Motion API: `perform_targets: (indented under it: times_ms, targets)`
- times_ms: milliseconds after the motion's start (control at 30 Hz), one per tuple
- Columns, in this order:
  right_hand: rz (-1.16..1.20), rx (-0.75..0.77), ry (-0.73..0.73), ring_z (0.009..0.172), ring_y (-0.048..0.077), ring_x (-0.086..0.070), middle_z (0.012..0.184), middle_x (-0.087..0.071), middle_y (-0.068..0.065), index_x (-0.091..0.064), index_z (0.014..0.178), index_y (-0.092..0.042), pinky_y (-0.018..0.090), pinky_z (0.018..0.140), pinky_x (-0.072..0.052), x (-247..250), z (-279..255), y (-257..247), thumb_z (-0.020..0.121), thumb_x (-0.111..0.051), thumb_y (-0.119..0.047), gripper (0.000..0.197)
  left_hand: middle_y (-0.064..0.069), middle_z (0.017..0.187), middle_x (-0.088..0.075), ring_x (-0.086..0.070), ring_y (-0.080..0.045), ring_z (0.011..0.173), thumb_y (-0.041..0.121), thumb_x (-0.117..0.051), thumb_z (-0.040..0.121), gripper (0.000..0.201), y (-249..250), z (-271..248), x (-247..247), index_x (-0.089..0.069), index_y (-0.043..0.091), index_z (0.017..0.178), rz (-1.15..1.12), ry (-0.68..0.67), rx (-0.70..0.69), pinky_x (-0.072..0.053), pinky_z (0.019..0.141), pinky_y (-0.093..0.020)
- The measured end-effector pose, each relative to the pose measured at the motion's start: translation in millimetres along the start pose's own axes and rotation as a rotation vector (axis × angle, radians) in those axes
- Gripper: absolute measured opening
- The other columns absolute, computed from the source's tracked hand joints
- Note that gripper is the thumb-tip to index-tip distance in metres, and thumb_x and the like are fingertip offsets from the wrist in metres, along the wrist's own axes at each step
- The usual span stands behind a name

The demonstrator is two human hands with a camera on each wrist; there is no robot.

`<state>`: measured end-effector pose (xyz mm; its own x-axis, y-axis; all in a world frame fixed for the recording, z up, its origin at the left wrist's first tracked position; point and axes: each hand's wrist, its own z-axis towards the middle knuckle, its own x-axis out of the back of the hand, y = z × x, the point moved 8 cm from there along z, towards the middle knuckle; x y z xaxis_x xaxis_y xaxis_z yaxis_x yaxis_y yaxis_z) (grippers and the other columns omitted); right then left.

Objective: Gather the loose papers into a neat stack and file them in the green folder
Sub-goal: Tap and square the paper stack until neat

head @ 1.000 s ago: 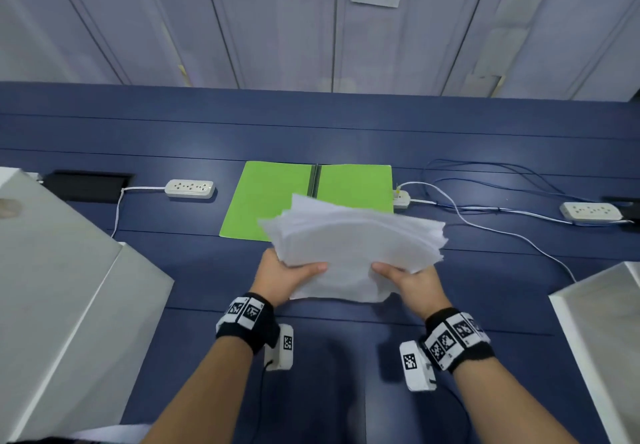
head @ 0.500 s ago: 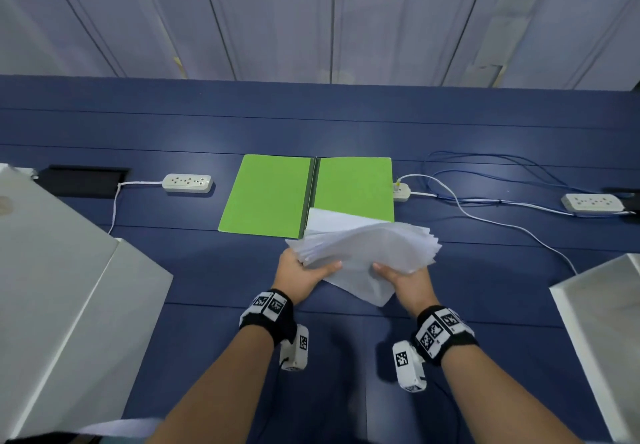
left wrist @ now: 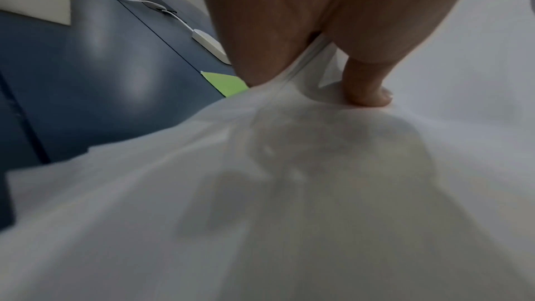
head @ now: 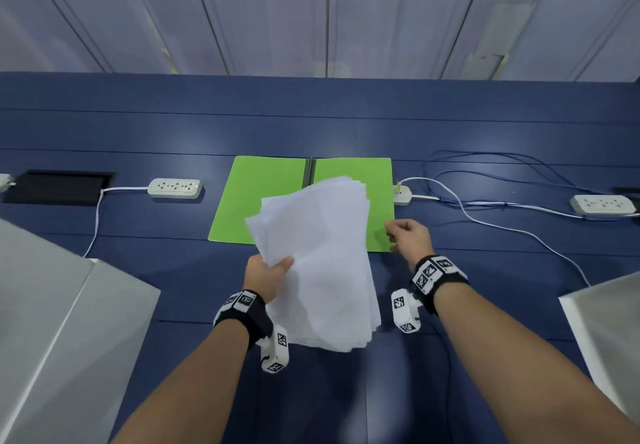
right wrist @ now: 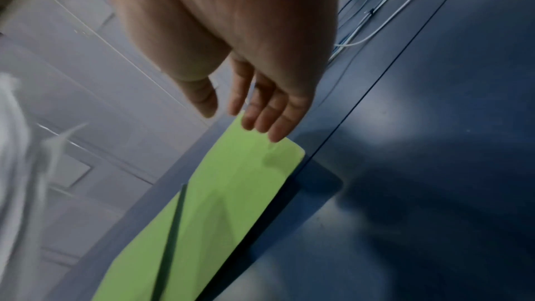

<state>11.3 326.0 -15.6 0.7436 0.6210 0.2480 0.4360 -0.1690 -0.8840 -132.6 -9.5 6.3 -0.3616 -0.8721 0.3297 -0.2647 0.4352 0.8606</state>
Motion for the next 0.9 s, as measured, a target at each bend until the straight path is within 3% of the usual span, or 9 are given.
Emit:
perform_targets:
  times_ms: [100, 200, 267, 333, 433, 500, 567, 733, 900]
  targets:
    - [-0.19, -0.043, 0.166, 0.098, 0.027, -0.067, 0.109, -0.071, 0.005, -0.07, 0.107, -0.012, 0.033, 0.083, -0.052, 10, 33, 10, 0.082, -0.074, -0.027, 0.029, -0.012, 0.095, -0.071, -0.068, -0.03, 0.09, 0.018, -0.079, 0.084, 0.029, -2, 22, 3, -0.071, -0.003, 0.102, 0.066, 0.043, 0.038, -0.05, 0.075, -0.033]
    - [-0.303, -0.081, 0.173, 0.111, 0.034, -0.064, 0.117, -0.069, 0.014, -0.067, 0.118, -0.002, 0.037, 0.094, -0.048, 6, 58, 15, 0.083, -0.073, -0.033, 0.047, -0.012, 0.094, -0.07, -0.067, -0.028, 0.087, 0.021, -0.08, 0.083, 0.034, 1, 39, 3, -0.07, -0.005, 0.102, 0.125, 0.057, 0.05, -0.051, 0.076, -0.033]
    - [-0.257, -0.114, 0.121, 0.091, 0.035, -0.068, 0.097, -0.07, 0.025, -0.069, 0.104, 0.009, 0.041, 0.084, -0.052, 1, 77, 20, 0.081, -0.073, -0.037, 0.052, -0.013, 0.093, -0.07, -0.065, -0.026, 0.086, 0.02, -0.08, 0.083, 0.032, 2, 46, 3, -0.071, -0.005, 0.102, 0.155, 0.063, 0.051, -0.051, 0.076, -0.032]
    - [-0.217, -0.139, 0.065, 0.07, 0.025, -0.06, 0.075, -0.063, 0.018, -0.066, 0.086, 0.014, 0.037, 0.069, -0.05, -6, 90, 22, 0.078, -0.073, -0.04, 0.054, -0.014, 0.093, -0.071, -0.068, -0.028, 0.086, 0.021, -0.081, 0.082, 0.032, -2, 51, 6, -0.072, -0.004, 0.101, 0.173, 0.067, 0.056, -0.052, 0.075, -0.033]
    - [-0.207, -0.147, 0.033, 0.07, 0.025, -0.067, 0.076, -0.07, 0.015, -0.069, 0.085, 0.012, 0.034, 0.073, -0.056, -9, 117, 33, 0.07, -0.076, -0.038, 0.053, -0.013, 0.089, -0.072, -0.07, -0.03, 0.085, 0.021, -0.081, 0.082, 0.03, -10, 54, 8, -0.073, -0.003, 0.098, 0.186, 0.073, 0.074, -0.054, 0.074, -0.034]
    - [-0.217, -0.144, 0.004, 0.082, 0.03, -0.074, 0.087, -0.077, 0.018, -0.073, 0.071, -0.004, 0.044, 0.084, -0.06, -15, 122, 33, 0.074, -0.078, -0.025, 0.022, -0.012, 0.089, -0.073, -0.072, -0.031, 0.085, 0.02, -0.081, 0.082, 0.027, -14, 53, 10, -0.074, -0.001, 0.097, 0.179, 0.067, 0.078, -0.057, 0.076, -0.036]
    - [-0.245, -0.138, 0.016, 0.087, 0.028, -0.074, 0.094, -0.077, 0.015, -0.07, 0.07, -0.017, 0.045, 0.088, -0.059, -13, 110, 26, 0.081, -0.076, -0.012, 0.013, -0.012, 0.088, -0.072, -0.071, -0.03, 0.085, 0.018, -0.08, 0.083, 0.025, -15, 50, 14, -0.074, -0.001, 0.097, 0.181, 0.06, 0.079, -0.057, 0.077, -0.036]
    - [-0.367, -0.136, 0.011, 0.086, 0.026, -0.069, 0.093, -0.073, 0.011, -0.065, 0.074, -0.016, 0.04, 0.087, -0.058, 4, 63, 30, 0.086, -0.073, -0.008, 0.016, -0.013, 0.089, -0.071, -0.068, -0.026, 0.083, 0.018, -0.08, 0.084, 0.028, -13, 33, 22, -0.074, -0.005, 0.098, 0.149, 0.053, 0.074, -0.049, 0.071, -0.029]
    - [-0.443, -0.165, -0.033, 0.085, 0.026, -0.068, 0.087, -0.072, 0.008, -0.066, 0.076, -0.015, 0.034, 0.081, -0.055, 25, -8, 72, 0.086, -0.072, -0.01, 0.013, -0.017, 0.094, -0.07, -0.064, -0.024, 0.083, 0.015, -0.079, 0.086, 0.03, -18, 5, 22, -0.072, -0.009, 0.102, 0.195, 0.024, 0.063, -0.047, 0.072, -0.03]
